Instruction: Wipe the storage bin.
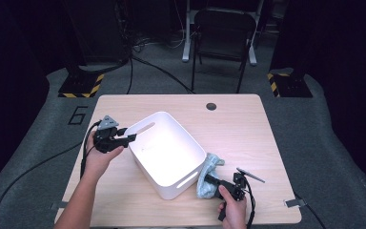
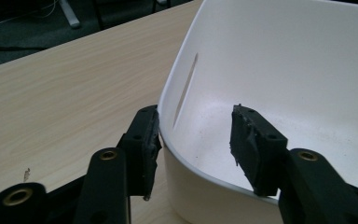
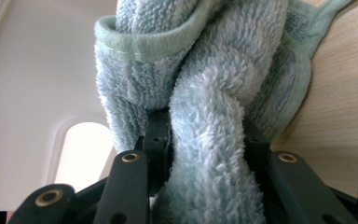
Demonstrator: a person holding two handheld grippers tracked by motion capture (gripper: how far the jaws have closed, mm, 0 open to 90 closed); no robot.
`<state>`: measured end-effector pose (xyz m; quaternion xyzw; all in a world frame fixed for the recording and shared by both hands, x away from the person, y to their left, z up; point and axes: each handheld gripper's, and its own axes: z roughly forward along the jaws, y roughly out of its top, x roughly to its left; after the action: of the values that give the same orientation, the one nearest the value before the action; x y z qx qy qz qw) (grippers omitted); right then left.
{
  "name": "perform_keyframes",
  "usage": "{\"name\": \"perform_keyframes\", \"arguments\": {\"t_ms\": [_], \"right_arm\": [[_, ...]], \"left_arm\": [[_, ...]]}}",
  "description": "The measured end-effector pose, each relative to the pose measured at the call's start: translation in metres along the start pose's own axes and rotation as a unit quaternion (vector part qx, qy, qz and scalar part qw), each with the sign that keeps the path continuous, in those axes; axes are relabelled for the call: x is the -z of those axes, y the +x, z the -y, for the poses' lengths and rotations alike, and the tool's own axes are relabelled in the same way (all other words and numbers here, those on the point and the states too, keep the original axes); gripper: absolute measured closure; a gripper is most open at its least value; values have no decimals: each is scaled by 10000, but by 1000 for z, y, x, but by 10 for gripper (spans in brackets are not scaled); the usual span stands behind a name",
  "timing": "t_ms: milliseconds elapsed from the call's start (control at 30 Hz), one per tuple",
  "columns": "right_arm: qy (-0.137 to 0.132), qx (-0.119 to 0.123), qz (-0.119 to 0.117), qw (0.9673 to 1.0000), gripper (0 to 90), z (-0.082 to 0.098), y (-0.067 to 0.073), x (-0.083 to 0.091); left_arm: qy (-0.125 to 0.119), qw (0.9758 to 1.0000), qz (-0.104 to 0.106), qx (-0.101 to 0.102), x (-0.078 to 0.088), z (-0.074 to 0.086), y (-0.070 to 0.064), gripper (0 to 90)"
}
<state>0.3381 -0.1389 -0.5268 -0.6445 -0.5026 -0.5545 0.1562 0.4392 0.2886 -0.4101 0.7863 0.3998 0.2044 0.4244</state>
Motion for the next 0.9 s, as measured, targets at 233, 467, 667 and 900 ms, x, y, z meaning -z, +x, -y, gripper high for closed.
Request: {"name": "perform_keyframes", "arguments": {"t_ms": [233, 467, 667, 900], "right_arm": [[-15, -17, -36, 10000, 634, 0, 1, 1], [-86, 6, 7, 10000, 635, -1, 1, 2], [-121, 30, 9, 9999, 635, -3, 0, 3], [-136, 39, 54, 9999, 635, -4, -1, 2]], "left_arm": [[-28, 10000, 52, 59, 2, 2, -1, 514], [122, 9999, 73, 78, 8, 2, -6, 512], [296, 9989, 272, 224, 19, 4, -6, 521], [153, 9998, 121, 75, 6, 3, -5, 542]]}}
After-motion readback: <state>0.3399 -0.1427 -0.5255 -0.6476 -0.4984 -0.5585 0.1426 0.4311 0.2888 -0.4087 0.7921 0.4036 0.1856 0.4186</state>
